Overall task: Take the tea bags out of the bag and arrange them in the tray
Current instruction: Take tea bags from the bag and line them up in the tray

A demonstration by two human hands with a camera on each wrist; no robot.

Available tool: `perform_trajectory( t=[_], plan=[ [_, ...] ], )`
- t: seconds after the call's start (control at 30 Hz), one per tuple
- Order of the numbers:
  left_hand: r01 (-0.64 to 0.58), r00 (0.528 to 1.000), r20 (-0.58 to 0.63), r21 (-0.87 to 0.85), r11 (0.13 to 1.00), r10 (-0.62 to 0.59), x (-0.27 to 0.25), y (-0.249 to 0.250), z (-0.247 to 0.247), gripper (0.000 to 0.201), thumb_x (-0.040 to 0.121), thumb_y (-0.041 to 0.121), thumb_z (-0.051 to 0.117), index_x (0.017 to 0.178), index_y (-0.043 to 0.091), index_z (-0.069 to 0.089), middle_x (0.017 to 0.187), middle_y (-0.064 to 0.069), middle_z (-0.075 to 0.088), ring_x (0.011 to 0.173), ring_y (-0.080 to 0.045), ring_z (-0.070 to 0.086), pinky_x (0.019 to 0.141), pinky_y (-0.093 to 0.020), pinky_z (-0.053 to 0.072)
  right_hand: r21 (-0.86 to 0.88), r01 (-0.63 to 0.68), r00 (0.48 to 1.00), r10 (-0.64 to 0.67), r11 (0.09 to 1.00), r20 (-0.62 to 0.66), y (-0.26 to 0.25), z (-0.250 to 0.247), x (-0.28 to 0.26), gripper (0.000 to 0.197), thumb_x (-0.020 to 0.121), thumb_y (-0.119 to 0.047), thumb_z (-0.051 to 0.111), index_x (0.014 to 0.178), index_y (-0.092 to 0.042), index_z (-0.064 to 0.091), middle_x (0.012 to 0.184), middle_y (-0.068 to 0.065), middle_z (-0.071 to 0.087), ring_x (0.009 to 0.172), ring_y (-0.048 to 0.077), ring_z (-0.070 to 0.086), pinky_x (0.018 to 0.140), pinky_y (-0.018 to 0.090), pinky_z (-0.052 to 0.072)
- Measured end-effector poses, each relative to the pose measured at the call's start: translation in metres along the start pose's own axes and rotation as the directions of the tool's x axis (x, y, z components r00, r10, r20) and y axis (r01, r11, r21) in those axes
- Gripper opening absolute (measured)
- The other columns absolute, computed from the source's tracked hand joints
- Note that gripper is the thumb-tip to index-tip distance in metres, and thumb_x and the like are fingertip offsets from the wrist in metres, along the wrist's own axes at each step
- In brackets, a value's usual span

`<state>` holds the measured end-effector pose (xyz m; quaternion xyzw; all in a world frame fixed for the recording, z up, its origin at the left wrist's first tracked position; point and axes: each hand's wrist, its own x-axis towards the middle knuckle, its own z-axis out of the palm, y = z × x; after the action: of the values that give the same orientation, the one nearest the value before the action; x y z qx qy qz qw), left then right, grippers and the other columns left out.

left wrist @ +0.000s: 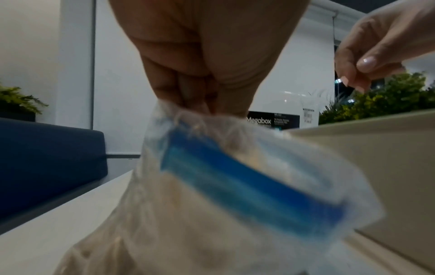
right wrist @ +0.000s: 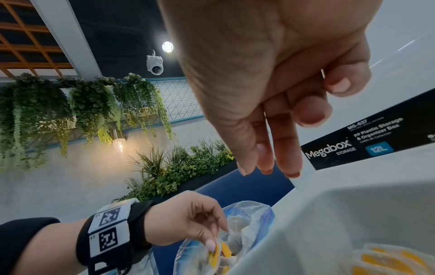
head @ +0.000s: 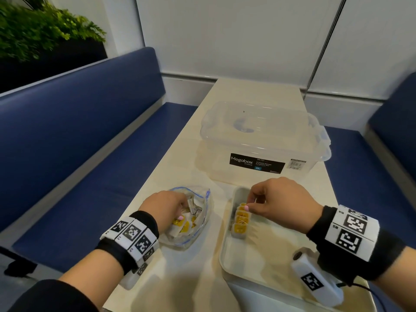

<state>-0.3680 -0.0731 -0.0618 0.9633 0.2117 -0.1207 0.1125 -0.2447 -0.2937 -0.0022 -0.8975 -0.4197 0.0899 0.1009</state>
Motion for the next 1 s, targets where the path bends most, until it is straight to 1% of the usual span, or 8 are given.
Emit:
perform_trajectory(
  t=[0.23,0.33,0.4,0.5,0.57,0.67,0.83,1.0],
  plan=[
    [-0.138,0.972,-0.222,-0.287,0.948,0.074,-0.019,0.0,-0.027,0.019,0.09,0.018,0.059,0.109,0.023,0.057,0.082,0.011,0.052,0.075,-0.006,0.052,0.064,-0.01,0.037,0.078,0.057,0.998,-0.057,0.995,0.001,-0.023,0.0,0.005,0.015,0.082,-0.046,0.065,0.09,-0.033,0.066,0.08,-0.013,0.063,0.072,0.006,0.054,0.063,0.025,0.041],
    [-0.221,0.946,-0.309,-0.411,0.884,0.093,-0.031,0.016,-0.043,0.026,0.085,0.015,0.065,0.107,0.024,0.056,0.08,0.008,0.061,0.077,-0.012,0.061,0.075,-0.021,0.049,0.155,0.127,0.992,-0.122,0.98,-0.038,-0.039,0.004,0.012,0.031,0.079,-0.044,0.068,0.107,-0.034,0.062,0.099,-0.014,0.063,0.089,0.008,0.057,0.078,0.028,0.046],
    [-0.272,0.925,-0.362,-0.425,0.863,0.113,-0.036,0.026,-0.05,0.031,0.082,0.015,0.068,0.109,0.025,0.057,0.079,0.008,0.064,0.078,-0.011,0.062,0.078,-0.026,0.052,0.209,0.173,0.984,-0.16,0.963,-0.078,-0.049,0.008,0.017,0.038,0.077,-0.042,0.071,0.112,-0.032,0.059,0.106,-0.014,0.061,0.09,0.007,0.055,0.078,0.027,0.044],
    [-0.338,0.891,-0.431,-0.426,0.839,0.14,-0.041,0.036,-0.056,0.032,0.081,0.018,0.069,0.11,0.026,0.058,0.076,0.009,0.064,0.076,-0.009,0.062,0.078,-0.027,0.053,0.286,0.195,0.979,-0.168,0.938,-0.116,-0.059,0.013,0.023,0.023,0.078,-0.034,0.071,0.098,-0.029,0.062,0.097,-0.013,0.066,0.068,0.0,0.049,0.065,0.025,0.037],
    [-0.38,0.864,-0.482,-0.433,0.817,0.146,-0.043,0.039,-0.058,0.03,0.08,0.02,0.07,0.108,0.026,0.059,0.075,0.011,0.065,0.076,-0.006,0.063,0.079,-0.026,0.052,0.349,0.182,0.979,-0.137,0.919,-0.15,-0.06,0.014,0.025,0.01,0.08,-0.029,0.069,0.081,-0.031,0.06,0.083,-0.01,0.067,0.065,0.003,0.053,0.064,0.028,0.042],
    [-0.413,0.832,-0.547,-0.497,0.763,0.093,-0.044,0.038,-0.056,0.017,0.087,0.024,0.064,0.103,0.028,0.059,0.083,0.011,0.068,0.082,-0.003,0.064,0.08,-0.02,0.051,0.498,0.15,0.98,-0.061,0.854,-0.191,-0.058,0.011,0.024,0.024,0.079,-0.021,0.072,0.067,-0.031,0.055,0.069,-0.009,0.061,0.065,0.015,0.061,0.064,0.033,0.051],
    [-0.331,0.901,-0.432,-0.728,0.601,-0.028,-0.041,0.03,-0.04,0.01,0.093,0.028,0.053,0.091,0.027,0.063,0.09,0.007,0.069,0.084,-0.012,0.067,0.079,-0.039,0.056,0.65,0.146,0.972,0.013,0.746,-0.233,-0.053,0.006,0.019,0.026,0.08,-0.009,0.071,0.067,-0.026,0.056,0.069,0.001,0.061,0.055,0.015,0.06,0.053,0.021,0.049],
    [-0.289,0.943,-0.33,-0.868,0.405,-0.035,-0.044,0.037,-0.025,0.017,0.082,0.014,0.069,0.096,0.022,0.063,0.092,-0.001,0.071,0.075,-0.014,0.071,0.069,-0.026,0.058,0.705,0.152,0.963,0.059,0.693,-0.265,-0.053,0.005,0.019,0.022,0.085,-0.011,0.067,0.073,-0.025,0.054,0.071,0.002,0.064,0.054,0.016,0.062,0.058,0.033,0.054]
  ],
)
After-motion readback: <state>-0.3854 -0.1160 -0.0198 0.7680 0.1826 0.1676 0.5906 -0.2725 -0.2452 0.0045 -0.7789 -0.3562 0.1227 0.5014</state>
